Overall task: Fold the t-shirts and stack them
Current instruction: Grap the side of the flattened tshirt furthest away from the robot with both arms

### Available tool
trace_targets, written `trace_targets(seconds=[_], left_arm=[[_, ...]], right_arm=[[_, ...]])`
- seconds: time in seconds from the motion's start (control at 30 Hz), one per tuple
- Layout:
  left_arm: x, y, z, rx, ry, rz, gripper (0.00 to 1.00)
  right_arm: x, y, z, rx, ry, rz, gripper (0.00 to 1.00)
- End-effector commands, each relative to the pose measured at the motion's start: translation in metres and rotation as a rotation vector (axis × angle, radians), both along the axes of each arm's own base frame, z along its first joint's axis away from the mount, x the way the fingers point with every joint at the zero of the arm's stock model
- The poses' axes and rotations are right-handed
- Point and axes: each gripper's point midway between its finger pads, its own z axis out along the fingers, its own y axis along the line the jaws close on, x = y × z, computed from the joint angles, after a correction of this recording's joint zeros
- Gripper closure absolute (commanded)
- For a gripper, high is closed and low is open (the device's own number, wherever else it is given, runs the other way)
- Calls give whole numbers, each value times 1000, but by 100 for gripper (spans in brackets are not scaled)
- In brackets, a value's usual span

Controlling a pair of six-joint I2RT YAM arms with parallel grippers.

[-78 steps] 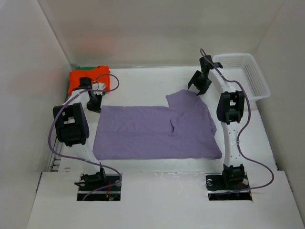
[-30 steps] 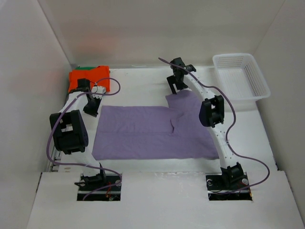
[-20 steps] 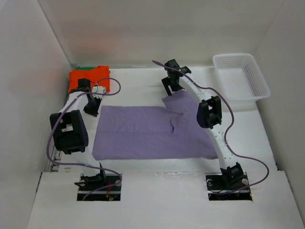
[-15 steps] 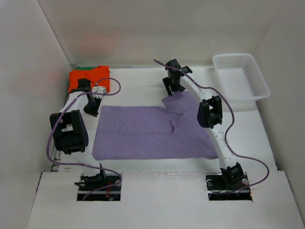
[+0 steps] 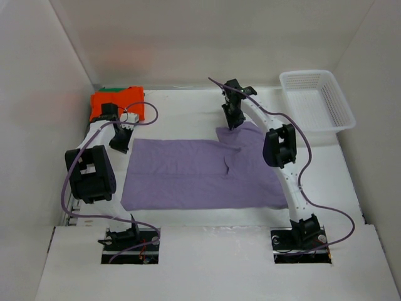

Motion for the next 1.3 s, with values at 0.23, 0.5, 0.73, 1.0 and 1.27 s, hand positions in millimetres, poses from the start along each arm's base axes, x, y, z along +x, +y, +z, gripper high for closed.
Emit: trace_targets(seconds=[0.23,0.5,0.73,1.0,1.27], left_arm=[[6,-8,43,2,-191,-62,97],[37,-33,51,-110,-249,-75,77],[59,-45,23,-191,-193,6,59],[75,-47,-5,-184,-156,71,57],[89,-43,-13,-182,-179,109,55]], right_arm=[[-31,-24,9,-72,22,-77,100],[-35,-14,41,46,-75,-120,100],[-38,-8,48,100,-129,-154,100],[-47,1,55,141,-135,-132,100],[-51,4,60,144,-146,-121,100]])
